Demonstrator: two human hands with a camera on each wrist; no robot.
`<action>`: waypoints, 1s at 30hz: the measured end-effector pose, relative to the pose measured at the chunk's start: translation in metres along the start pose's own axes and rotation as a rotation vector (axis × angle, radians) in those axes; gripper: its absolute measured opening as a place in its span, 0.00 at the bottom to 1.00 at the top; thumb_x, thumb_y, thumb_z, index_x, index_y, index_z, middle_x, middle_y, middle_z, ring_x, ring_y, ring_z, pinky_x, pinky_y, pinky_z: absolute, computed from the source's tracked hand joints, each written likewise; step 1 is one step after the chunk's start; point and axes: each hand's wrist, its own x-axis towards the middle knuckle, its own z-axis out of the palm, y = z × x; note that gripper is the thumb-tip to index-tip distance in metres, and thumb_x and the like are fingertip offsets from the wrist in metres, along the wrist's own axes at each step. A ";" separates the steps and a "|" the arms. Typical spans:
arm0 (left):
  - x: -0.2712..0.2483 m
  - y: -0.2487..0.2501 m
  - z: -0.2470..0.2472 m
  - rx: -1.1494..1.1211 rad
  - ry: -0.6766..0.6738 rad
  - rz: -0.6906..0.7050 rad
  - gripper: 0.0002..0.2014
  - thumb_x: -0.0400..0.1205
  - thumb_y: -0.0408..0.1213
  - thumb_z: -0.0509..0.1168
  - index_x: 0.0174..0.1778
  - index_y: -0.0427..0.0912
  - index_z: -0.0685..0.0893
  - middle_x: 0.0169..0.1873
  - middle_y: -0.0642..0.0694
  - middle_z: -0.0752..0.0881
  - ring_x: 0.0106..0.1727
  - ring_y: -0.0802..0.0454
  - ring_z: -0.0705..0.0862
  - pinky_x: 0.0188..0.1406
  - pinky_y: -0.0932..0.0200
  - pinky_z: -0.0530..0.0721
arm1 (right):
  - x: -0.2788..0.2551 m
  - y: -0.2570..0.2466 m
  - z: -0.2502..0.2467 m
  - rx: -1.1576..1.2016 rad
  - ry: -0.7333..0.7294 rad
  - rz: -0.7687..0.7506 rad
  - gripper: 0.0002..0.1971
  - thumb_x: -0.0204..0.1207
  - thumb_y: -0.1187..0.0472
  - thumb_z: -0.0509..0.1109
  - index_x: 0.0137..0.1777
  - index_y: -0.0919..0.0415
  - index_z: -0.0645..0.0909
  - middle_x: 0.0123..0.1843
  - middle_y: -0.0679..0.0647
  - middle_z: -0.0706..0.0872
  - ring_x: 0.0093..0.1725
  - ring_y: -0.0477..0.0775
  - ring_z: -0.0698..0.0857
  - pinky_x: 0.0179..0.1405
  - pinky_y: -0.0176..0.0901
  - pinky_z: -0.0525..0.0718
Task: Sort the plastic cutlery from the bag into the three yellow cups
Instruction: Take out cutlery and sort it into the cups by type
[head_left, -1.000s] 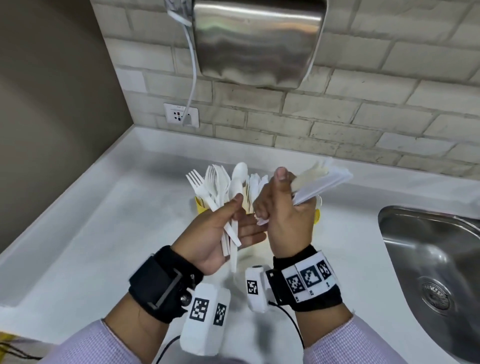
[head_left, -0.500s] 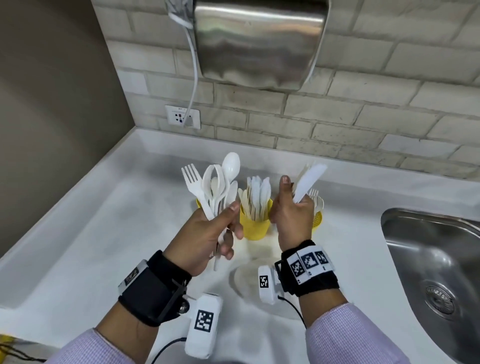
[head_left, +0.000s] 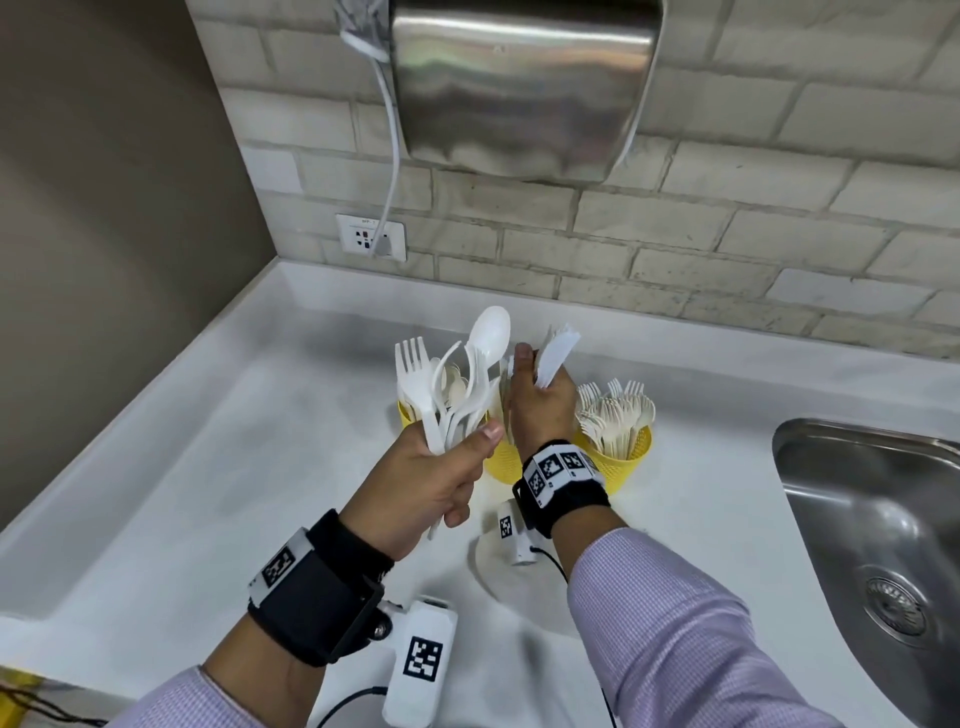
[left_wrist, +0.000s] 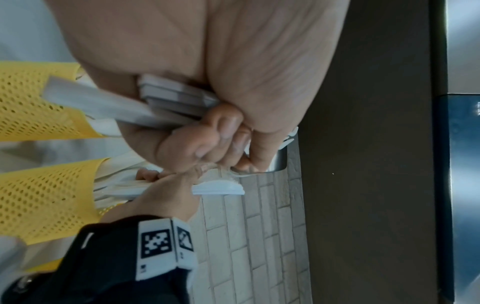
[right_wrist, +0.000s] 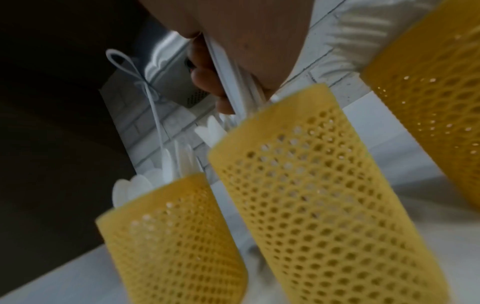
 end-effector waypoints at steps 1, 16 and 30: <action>0.000 0.000 -0.001 -0.004 -0.006 0.008 0.14 0.85 0.45 0.69 0.40 0.41 0.76 0.25 0.49 0.64 0.22 0.52 0.59 0.21 0.61 0.66 | 0.002 0.003 0.001 -0.019 0.006 -0.025 0.16 0.85 0.51 0.72 0.40 0.61 0.83 0.32 0.50 0.84 0.24 0.36 0.77 0.28 0.22 0.72; 0.003 -0.004 -0.005 0.032 -0.004 0.057 0.14 0.80 0.50 0.71 0.34 0.48 0.78 0.22 0.54 0.68 0.21 0.53 0.62 0.23 0.59 0.71 | 0.002 -0.003 0.005 -0.381 -0.002 -0.476 0.05 0.77 0.64 0.71 0.51 0.58 0.84 0.48 0.54 0.86 0.49 0.53 0.84 0.49 0.45 0.83; -0.002 0.001 -0.008 0.067 -0.035 0.091 0.17 0.81 0.52 0.69 0.42 0.40 0.79 0.25 0.52 0.66 0.22 0.52 0.62 0.23 0.59 0.71 | 0.003 -0.036 -0.002 -1.222 -0.446 -0.353 0.36 0.86 0.46 0.59 0.89 0.64 0.57 0.91 0.62 0.56 0.90 0.63 0.52 0.88 0.68 0.45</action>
